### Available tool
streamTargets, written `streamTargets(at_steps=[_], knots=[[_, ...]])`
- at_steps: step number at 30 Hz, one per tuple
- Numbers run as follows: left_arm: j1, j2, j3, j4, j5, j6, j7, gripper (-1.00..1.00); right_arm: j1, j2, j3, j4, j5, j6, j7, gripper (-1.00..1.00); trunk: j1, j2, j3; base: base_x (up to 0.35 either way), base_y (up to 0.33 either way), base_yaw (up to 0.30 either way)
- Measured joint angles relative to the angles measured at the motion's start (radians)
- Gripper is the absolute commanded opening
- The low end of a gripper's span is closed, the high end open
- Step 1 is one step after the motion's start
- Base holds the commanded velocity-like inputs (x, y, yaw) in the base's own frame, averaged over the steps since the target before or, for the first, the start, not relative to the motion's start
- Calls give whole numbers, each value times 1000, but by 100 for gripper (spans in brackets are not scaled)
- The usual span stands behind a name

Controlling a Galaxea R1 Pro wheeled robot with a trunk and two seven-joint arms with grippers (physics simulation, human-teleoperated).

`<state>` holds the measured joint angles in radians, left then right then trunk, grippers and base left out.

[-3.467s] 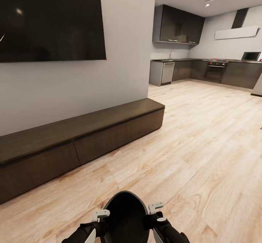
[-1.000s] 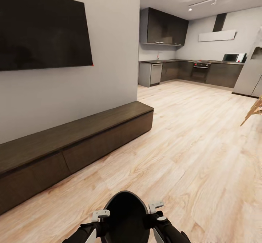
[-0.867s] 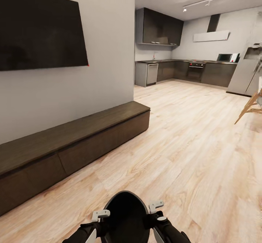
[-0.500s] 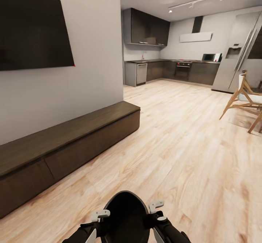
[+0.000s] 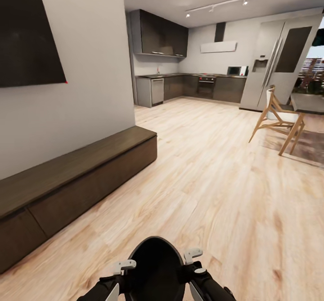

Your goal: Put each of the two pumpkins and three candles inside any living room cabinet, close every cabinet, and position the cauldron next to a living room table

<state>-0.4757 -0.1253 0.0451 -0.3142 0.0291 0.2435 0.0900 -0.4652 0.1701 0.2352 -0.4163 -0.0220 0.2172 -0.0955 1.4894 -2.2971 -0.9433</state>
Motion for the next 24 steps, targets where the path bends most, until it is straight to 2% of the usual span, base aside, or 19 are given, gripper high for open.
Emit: streamTargets(at_steps=[24], knots=[[0, 0, 0, 0, 0, 0, 0, -100, 0, 0, 0, 0, 0, 0, 1, -100, 0, 0, 0, -4, 0, -257]])
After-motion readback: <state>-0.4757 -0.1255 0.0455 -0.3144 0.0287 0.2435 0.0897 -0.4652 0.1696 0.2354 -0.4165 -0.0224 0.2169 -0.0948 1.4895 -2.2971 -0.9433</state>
